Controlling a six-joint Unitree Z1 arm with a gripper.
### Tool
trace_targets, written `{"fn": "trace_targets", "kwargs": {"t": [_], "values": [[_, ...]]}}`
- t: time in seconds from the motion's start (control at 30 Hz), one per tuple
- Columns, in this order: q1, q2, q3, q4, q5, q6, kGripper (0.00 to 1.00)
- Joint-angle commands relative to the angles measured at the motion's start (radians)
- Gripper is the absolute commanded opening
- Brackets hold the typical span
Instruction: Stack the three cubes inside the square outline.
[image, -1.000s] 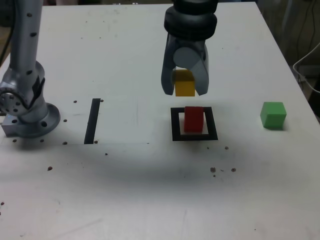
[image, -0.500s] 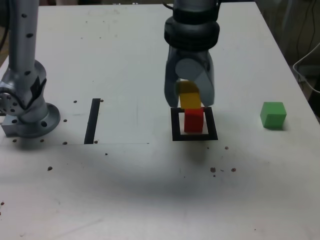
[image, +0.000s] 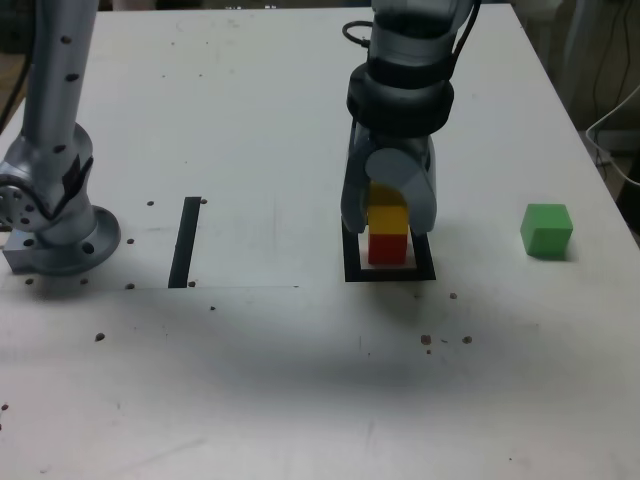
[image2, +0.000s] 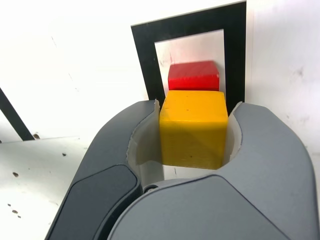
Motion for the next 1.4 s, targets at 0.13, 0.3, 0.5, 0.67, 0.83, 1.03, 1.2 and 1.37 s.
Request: {"fn": "trace_targets", "kwargs": {"t": [0.13,0.3,0.5,0.67,0.83,1.03,1.2,1.37], "values": [[0.012,0.012,0.004,0.0,0.016,-0.001,0.19],[0.014,0.013,0.0,0.0,0.012,0.001,0.21],[0.014,0.016,0.0,-0.002,0.003,0.002,0.21],[0.014,0.017,0.001,-0.003,0.003,0.002,0.24],[0.014,0.02,0.006,-0.006,0.004,0.002,0.27],[0.014,0.02,0.008,-0.008,0.001,0.002,0.53],[0.014,0.02,0.014,-0.016,0.001,0.002,0.79],[0.014,0.02,0.02,-0.034,0.002,0.002,0.99]]}}
